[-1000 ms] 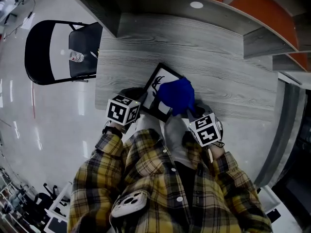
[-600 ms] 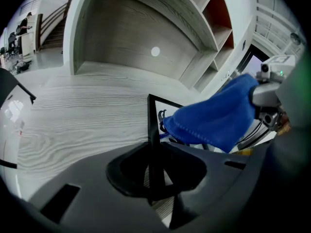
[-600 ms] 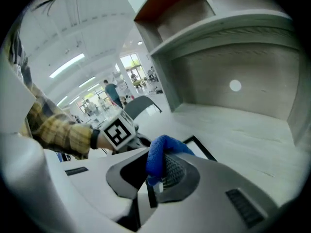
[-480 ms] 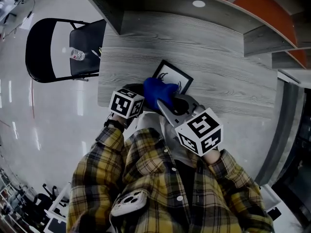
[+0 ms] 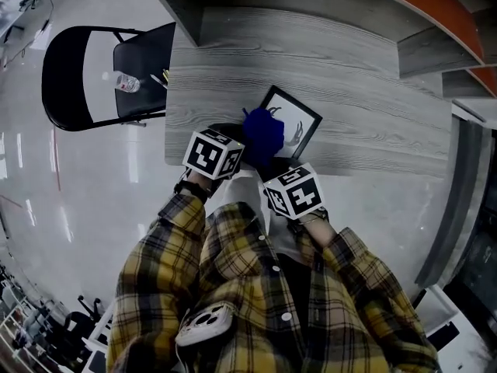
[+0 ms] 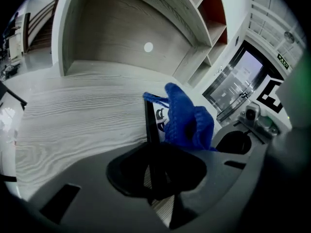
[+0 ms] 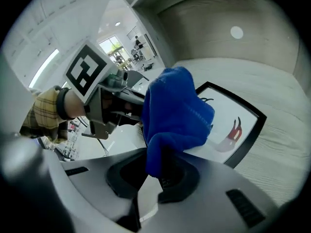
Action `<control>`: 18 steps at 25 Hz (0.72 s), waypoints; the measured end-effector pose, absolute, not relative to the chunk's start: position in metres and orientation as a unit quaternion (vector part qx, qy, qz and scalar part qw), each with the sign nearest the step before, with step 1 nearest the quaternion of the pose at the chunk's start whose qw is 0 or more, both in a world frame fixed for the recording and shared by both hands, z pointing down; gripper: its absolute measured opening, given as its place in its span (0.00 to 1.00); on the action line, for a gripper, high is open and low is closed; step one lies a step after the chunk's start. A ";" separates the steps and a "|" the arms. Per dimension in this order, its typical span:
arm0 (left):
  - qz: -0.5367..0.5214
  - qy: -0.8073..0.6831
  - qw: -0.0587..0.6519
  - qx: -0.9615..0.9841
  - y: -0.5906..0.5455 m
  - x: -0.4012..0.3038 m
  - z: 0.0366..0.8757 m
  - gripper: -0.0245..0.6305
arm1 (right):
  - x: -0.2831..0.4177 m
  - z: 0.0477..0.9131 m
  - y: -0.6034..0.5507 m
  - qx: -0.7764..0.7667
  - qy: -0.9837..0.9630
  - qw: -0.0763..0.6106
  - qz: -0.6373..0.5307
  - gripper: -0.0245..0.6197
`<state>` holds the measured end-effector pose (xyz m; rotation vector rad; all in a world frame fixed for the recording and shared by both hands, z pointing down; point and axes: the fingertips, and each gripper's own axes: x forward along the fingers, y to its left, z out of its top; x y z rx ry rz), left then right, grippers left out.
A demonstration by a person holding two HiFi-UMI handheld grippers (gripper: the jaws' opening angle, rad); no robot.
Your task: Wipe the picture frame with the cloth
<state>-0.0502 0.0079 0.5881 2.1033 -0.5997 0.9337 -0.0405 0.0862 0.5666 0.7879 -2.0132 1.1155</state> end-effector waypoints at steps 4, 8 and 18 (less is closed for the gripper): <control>0.365 -0.239 0.369 0.821 0.009 -0.051 0.586 0.16 | -0.030 0.565 0.090 0.311 -0.761 0.345 0.453 0.10; 0.363 -0.241 0.369 0.821 0.011 -0.052 0.583 0.16 | -0.007 0.565 0.101 0.333 -0.747 0.351 0.457 0.10; 0.360 -0.242 0.371 0.821 0.010 -0.051 0.583 0.15 | 0.059 0.565 0.120 0.400 -0.707 0.347 0.470 0.10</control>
